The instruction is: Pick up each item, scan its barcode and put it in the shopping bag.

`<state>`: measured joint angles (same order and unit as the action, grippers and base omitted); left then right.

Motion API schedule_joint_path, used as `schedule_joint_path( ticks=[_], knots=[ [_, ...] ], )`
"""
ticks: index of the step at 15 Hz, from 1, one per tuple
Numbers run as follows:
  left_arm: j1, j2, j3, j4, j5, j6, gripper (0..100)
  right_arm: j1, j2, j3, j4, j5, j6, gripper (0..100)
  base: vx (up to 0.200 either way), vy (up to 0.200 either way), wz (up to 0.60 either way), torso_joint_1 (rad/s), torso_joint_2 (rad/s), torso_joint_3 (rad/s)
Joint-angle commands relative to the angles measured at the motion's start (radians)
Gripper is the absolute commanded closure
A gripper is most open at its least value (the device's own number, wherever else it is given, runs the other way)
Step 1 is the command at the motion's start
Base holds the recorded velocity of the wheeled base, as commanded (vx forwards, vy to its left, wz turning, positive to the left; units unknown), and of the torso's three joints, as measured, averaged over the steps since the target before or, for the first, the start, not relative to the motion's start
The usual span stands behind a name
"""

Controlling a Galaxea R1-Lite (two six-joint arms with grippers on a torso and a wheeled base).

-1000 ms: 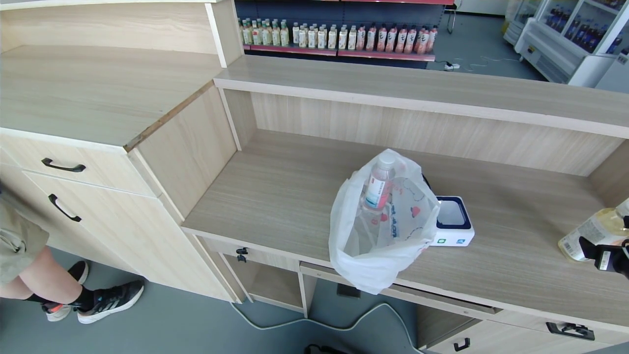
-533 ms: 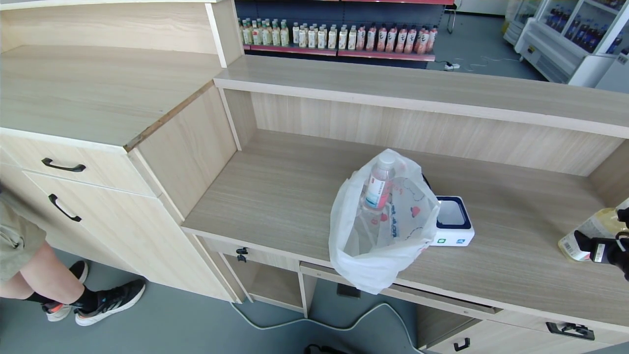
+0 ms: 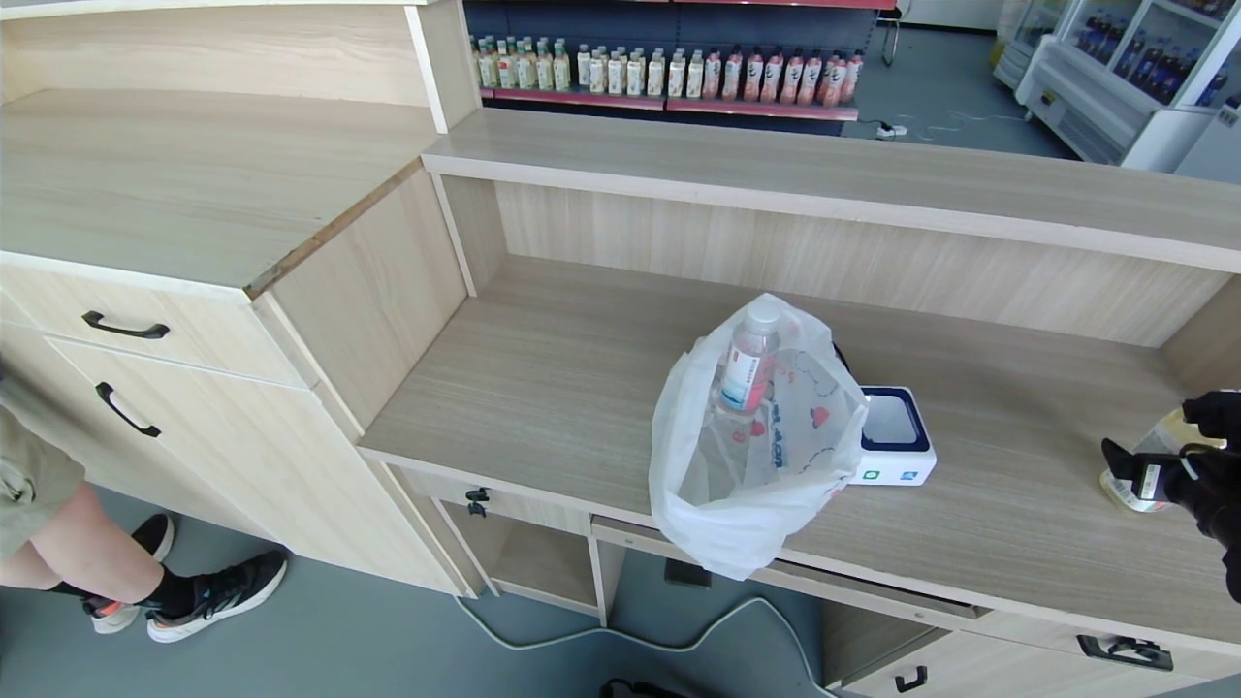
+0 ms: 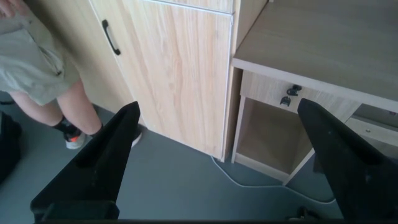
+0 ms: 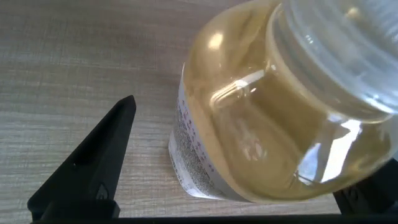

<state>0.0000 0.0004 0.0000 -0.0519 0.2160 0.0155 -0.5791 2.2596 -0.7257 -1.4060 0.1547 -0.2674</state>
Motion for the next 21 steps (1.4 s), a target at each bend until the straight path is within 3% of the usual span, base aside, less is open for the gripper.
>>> schedule_joint_path(
  ticks=[1,13,14,21],
  knots=[
    [0.0,0.0,0.0,0.0,0.0,0.0,0,0.009,0.018,-0.012,-0.001,0.0,-0.001,0,0.0,0.0,0.0,0.0,0.0,0.0],
    [0.0,0.0,0.0,0.0,0.0,0.0,0,0.036,0.113,-0.11,-0.015,0.0,0.027,0,0.0,0.0,0.0,0.0,0.0,0.0],
    [0.0,0.0,0.0,0.0,0.0,0.0,0,0.048,0.112,-0.118,-0.021,0.0,0.039,100,0.0,0.0,0.0,0.0,0.0,0.0],
    [0.0,0.0,0.0,0.0,0.0,0.0,0,0.09,0.089,-0.153,-0.024,-0.003,0.086,100,0.0,0.0,0.0,0.0,0.0,0.0]
  ],
)
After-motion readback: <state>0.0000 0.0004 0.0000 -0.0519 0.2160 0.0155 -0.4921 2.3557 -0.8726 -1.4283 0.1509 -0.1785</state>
